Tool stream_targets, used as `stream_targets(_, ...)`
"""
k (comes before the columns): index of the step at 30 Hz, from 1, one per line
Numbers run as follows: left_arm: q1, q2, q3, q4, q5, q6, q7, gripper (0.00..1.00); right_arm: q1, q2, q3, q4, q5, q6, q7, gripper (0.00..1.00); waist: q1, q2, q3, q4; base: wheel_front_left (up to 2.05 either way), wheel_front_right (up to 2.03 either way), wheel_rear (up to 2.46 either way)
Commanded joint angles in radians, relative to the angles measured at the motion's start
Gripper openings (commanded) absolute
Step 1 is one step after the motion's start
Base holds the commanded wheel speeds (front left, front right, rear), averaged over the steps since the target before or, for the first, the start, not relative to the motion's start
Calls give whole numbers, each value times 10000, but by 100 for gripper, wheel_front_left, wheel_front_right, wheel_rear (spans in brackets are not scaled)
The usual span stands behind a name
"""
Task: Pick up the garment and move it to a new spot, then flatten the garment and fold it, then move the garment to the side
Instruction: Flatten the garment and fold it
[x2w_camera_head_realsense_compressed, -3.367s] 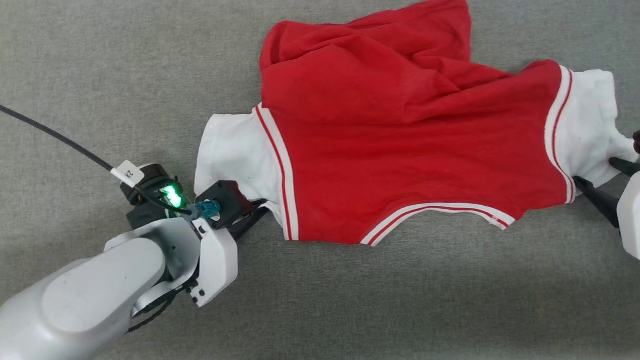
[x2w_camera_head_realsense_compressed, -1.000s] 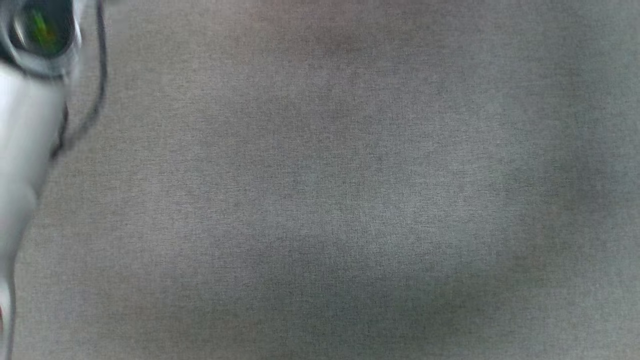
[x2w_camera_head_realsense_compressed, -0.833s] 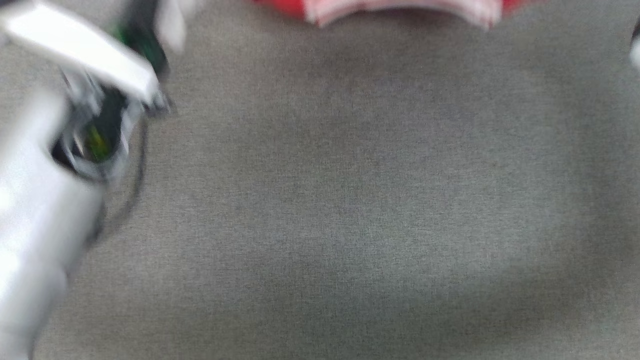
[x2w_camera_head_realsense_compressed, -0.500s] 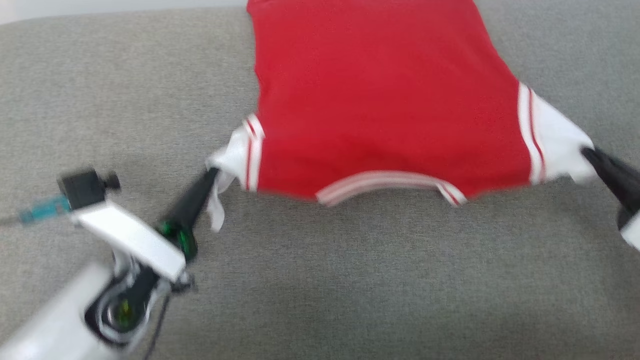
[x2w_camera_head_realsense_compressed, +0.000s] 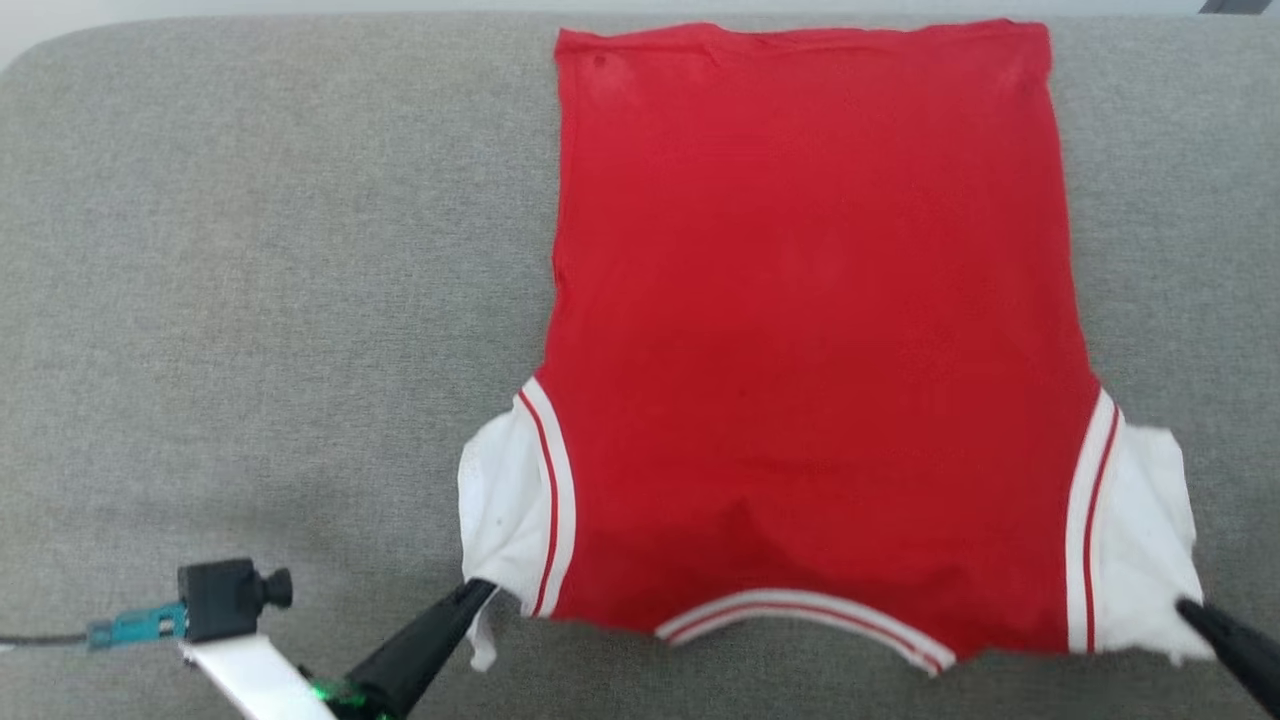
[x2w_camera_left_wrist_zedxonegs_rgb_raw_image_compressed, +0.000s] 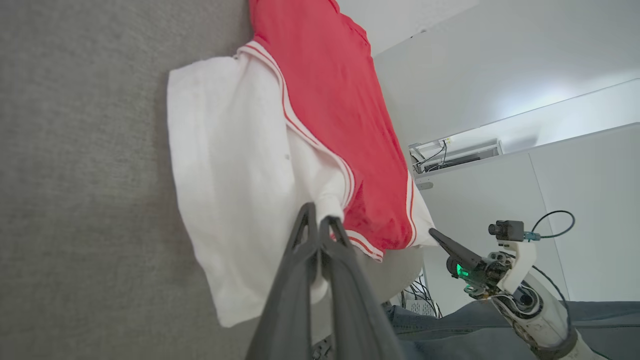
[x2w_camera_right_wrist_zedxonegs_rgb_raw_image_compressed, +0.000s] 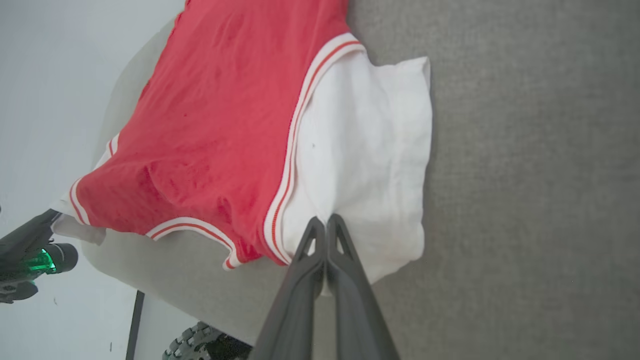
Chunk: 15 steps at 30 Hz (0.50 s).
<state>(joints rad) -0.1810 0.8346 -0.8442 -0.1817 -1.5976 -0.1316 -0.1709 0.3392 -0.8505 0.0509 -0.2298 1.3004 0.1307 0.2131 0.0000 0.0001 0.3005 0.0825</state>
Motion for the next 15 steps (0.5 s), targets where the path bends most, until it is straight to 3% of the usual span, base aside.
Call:
stream_targets(1,254,150,16,-237,169,23,-155,0,508,76,-366,-391,53,0,102,0,0,-1,44,39,0,0,0)
stream_targets(6,401,73,41,-386,223,23,-258,0,1164,330,-1171,-838,-239,0,606,0,0,-1,87,96,0,0,0)
stream_targets(10,155,-223,-19,-112,196,23,-135,0,695,601,-1045,-818,-403,0,1218,0,0,-1,47,108,0,0,0)
stream_targets(15,-99,-819,-238,719,197,23,136,0,-334,1175,-471,56,-915,0,2332,0,0,-1,7,128,0,0,0)
